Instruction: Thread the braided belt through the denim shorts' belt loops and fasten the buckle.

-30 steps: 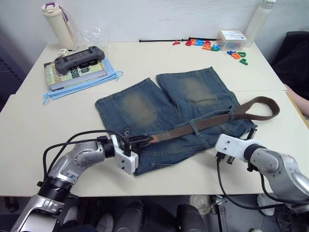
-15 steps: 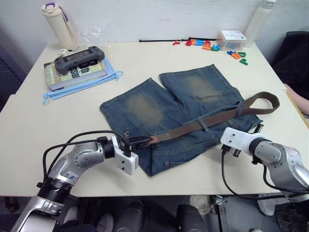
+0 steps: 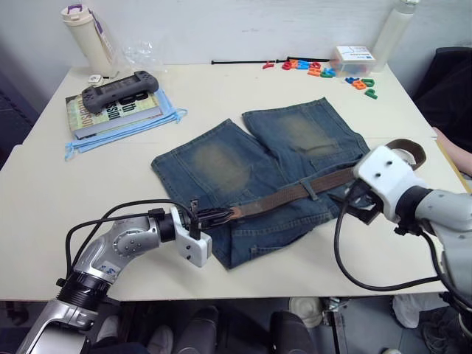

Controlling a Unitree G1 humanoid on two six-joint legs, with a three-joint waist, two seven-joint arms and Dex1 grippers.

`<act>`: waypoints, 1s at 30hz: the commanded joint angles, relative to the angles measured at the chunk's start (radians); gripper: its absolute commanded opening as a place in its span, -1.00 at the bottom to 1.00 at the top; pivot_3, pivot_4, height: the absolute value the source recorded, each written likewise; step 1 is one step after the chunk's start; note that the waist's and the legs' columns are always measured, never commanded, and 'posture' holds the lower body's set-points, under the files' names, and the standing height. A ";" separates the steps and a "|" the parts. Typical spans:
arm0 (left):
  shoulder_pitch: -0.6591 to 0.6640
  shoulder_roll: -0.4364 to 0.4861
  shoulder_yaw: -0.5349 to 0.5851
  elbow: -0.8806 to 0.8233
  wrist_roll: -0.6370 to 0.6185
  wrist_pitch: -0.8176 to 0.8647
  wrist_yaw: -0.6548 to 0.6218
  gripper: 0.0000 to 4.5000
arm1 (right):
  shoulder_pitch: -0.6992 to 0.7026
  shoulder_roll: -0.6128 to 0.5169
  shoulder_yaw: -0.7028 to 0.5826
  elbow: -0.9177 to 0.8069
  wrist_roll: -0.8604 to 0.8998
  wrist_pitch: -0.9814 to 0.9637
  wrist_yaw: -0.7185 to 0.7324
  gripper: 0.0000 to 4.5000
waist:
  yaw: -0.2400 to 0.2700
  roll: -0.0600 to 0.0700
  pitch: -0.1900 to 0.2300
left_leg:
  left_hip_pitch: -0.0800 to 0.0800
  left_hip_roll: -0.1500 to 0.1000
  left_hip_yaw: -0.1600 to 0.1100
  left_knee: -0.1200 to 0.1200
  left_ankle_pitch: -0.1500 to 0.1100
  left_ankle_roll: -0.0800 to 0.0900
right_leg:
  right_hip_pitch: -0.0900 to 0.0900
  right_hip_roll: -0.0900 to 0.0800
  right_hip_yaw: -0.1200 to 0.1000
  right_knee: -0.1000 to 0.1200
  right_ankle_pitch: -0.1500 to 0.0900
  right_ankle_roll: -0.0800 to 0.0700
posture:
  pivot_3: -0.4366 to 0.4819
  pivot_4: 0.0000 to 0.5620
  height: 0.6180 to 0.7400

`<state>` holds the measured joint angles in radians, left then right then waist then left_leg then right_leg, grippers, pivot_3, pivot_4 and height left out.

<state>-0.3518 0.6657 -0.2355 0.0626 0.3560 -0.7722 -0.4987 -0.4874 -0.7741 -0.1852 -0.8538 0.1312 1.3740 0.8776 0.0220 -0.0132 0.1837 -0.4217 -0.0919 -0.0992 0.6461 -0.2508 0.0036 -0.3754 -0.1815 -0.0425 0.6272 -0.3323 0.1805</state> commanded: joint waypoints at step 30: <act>0.008 0.001 0.028 -0.050 0.011 -0.012 0.017 -1.00 | 0.208 0.594 0.012 0.465 1.841 -0.483 -1.580 0.99 | -0.050 0.003 0.000 | 0.001 0.000 0.000 -0.002 0.000 -0.001 | -0.007 -0.001 0.000 0.016 -0.001 -0.002 | -0.05 -0.47 0.58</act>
<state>-0.3479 0.6578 -0.2153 0.0462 0.3648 -0.7746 -0.4856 -0.2798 -0.1697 -0.1884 -0.3760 1.9448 0.9280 -0.7136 -0.0281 -0.0107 0.1832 -0.4205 -0.0918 -0.0990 0.6445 -0.2510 0.0030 -0.3828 -0.1824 -0.0424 0.6434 -0.3330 0.1785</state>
